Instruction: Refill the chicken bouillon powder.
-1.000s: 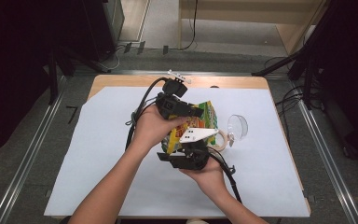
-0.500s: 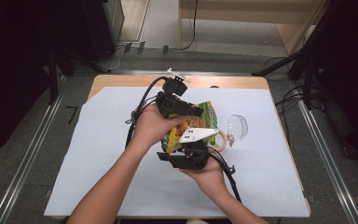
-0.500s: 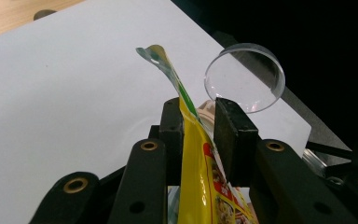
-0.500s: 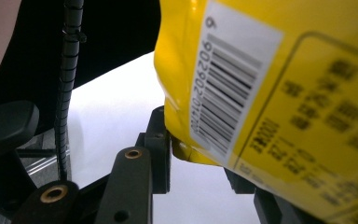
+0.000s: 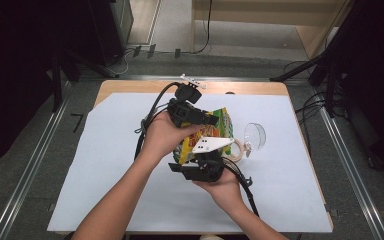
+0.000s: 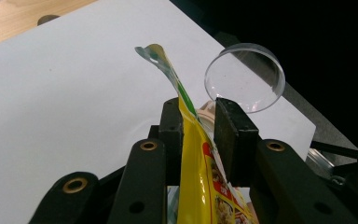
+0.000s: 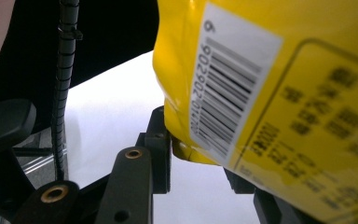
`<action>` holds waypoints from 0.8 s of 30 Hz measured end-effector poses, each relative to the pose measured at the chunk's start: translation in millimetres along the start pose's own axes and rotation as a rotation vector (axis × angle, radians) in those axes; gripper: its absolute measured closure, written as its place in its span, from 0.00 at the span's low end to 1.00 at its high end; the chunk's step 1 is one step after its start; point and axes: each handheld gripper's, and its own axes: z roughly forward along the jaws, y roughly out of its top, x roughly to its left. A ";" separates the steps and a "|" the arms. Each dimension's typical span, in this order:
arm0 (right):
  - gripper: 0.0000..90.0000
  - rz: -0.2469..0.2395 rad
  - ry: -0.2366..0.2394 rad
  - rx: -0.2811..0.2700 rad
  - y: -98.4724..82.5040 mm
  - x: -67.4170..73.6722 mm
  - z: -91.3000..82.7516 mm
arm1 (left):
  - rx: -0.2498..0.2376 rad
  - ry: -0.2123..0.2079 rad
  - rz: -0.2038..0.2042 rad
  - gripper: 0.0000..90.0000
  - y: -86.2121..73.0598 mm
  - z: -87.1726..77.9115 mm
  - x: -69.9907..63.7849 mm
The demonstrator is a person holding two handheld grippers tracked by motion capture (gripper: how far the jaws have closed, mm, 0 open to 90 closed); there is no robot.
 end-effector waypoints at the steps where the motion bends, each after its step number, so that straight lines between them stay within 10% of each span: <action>1: 0.76 -0.001 0.000 0.001 0.1 0.0 -0.1 | 0.000 0.001 -0.005 0.82 0.0 0.1 0.1; 24: 0.76 0.001 -0.004 0.006 -0.4 -2.1 -0.7 | 0.001 -0.002 0.001 0.82 0.6 2.5 0.9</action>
